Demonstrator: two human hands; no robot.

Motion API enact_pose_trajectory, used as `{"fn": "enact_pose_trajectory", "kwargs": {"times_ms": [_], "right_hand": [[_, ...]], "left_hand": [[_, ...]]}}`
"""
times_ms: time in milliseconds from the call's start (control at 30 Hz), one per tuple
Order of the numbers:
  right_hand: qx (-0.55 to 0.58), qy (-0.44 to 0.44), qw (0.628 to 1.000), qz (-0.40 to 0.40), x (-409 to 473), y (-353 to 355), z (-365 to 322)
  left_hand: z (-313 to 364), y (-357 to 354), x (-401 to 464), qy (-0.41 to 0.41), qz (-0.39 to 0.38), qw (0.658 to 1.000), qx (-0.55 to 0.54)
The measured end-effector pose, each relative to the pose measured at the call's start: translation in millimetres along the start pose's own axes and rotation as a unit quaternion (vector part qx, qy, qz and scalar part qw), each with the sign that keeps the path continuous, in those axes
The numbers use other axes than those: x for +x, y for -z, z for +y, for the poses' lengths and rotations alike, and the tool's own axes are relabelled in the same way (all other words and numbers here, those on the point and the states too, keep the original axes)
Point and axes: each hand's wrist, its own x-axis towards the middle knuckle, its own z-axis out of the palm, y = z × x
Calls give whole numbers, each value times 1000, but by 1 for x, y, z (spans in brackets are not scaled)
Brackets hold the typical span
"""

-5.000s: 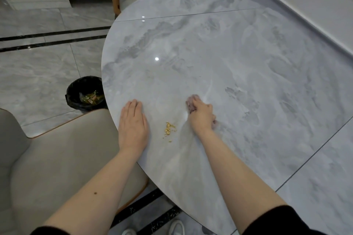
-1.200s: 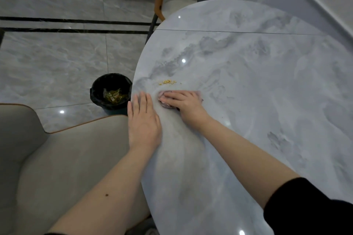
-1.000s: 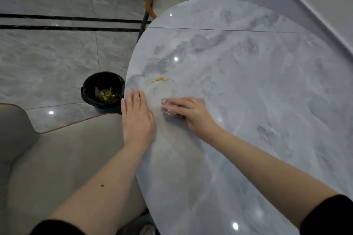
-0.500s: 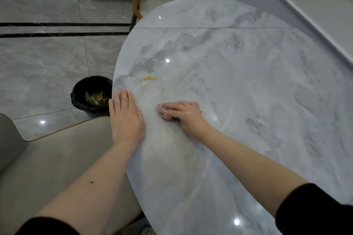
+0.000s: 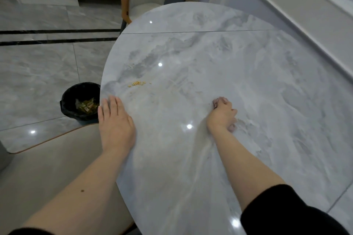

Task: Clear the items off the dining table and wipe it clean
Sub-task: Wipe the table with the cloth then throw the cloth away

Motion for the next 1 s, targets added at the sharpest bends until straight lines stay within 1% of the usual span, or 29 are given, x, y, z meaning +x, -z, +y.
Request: {"fn": "enact_pose_trajectory", "kwargs": {"times_ms": [100,167,267,300,367,467,567,633,700,767,867,967,1000], "right_hand": [[1,35,999,7,-37,-22,-29],[6,50,998,-24,-61,-28,-46],[66,51,991,-100,-81,-24,-65],[88,53,989,-110,-82,-20,-65],[110,37,990,-85,-75,-3,-52],[77,-60,995,-20,-55,35,-6],[3,-104,994,-24,-57,51,42],[-54,-92,994,-20,-72,36,49],[-79,-69,994,-11,-91,13,34],[-82,-50,995,-7,-113,-8,5],[-67,-12,997,-36,-142,-34,-45],[42,-3,993,-111,-152,-37,-78],[83,-15,990,-113,-151,-30,-78]], "left_hand": [[-1,-1,0,0,-2,1000,2],[0,-1,0,0,2,1000,-4],[-1,-1,0,0,6,1000,-17],[-1,0,0,-1,4,1000,-20],[1,3,-1,-2,0,1000,-27],[3,8,-2,4,-14,1000,-26],[3,9,-2,-1,-19,1000,-21],[5,9,-3,-2,-16,1000,-21],[4,8,-3,-2,-14,1000,-21],[4,7,-2,-3,-16,1000,-21],[1,5,0,-4,-17,1000,-24],[-1,5,0,-8,-12,999,-35],[-2,5,-1,-10,-15,999,-35]]}}
